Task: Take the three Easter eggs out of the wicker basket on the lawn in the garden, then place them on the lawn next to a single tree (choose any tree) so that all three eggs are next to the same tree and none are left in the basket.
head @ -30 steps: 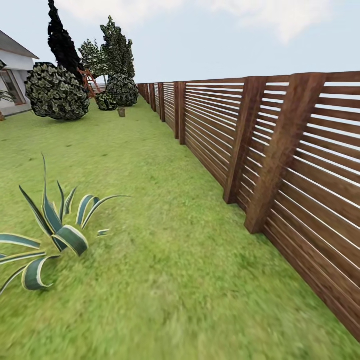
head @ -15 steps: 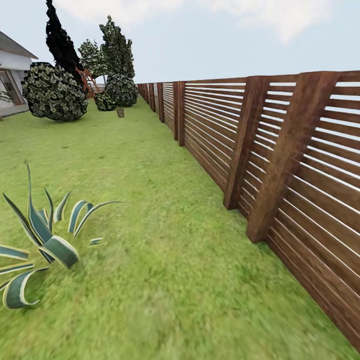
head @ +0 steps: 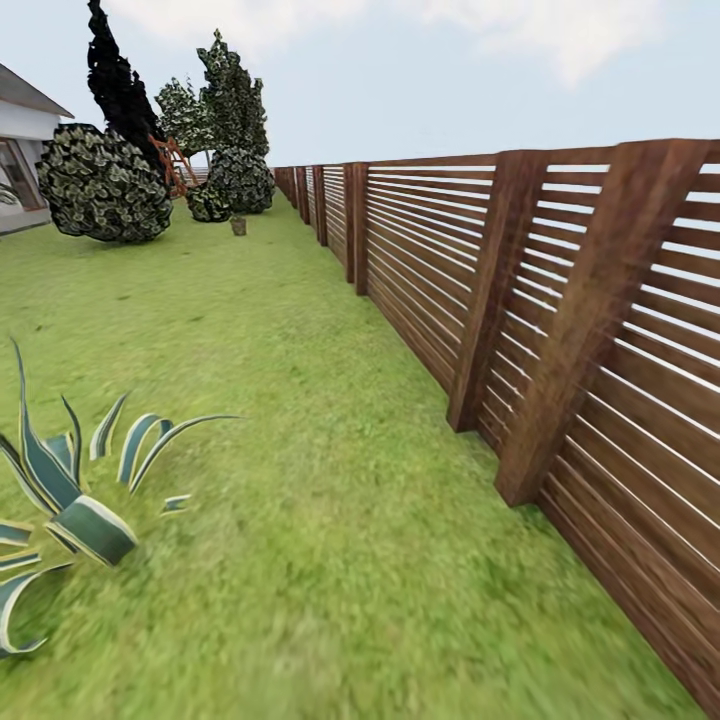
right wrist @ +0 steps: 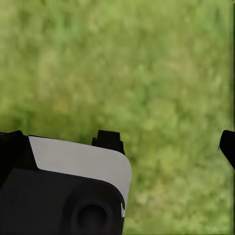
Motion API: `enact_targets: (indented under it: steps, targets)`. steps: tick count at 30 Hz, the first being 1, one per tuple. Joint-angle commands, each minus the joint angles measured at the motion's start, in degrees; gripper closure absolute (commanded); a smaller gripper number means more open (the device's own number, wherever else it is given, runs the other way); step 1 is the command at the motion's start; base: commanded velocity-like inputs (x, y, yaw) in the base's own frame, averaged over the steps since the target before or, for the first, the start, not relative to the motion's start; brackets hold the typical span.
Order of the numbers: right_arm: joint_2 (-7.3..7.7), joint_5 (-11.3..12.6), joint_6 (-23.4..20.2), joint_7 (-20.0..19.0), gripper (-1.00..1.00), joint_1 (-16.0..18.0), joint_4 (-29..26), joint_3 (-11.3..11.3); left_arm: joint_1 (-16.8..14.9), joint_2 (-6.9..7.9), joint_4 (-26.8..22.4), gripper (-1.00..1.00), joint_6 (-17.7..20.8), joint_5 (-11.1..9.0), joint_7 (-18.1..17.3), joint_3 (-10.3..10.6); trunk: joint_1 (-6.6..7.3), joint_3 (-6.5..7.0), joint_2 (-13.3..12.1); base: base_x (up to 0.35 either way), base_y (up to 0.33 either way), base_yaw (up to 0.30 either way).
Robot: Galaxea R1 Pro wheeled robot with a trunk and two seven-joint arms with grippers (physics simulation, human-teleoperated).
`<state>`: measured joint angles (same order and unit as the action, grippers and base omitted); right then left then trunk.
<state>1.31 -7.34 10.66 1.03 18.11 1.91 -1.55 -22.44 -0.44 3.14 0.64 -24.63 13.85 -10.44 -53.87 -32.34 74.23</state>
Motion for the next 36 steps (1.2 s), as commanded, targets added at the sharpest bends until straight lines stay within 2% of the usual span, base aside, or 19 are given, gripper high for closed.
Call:
enact_targets:
  steps: [1,21,36]
  targets:
    - [0.01,-0.4,0.3,0.1,-1.0,0.1,0.2,-0.1,-0.1,0.0,0.0,-1.0,0.1,0.4,0.2,-0.5,-0.03,-0.05,0.0,0.313,-0.072,0.0]
    - [-0.08,-0.4,0.3,0.1,-1.0,0.1,0.2,-0.1,-0.1,0.0,0.1,-1.0,0.1,0.4,0.2,-0.5,-0.03,-0.05,0.0,0.313,-0.072,0.017]
    - [-0.08,-0.4,0.3,0.1,-1.0,0.1,0.2,-0.1,-0.1,0.0,0.1,-1.0,0.1,0.4,0.2,-0.5,-0.03,-0.05,0.0,0.313,-0.072,0.241]
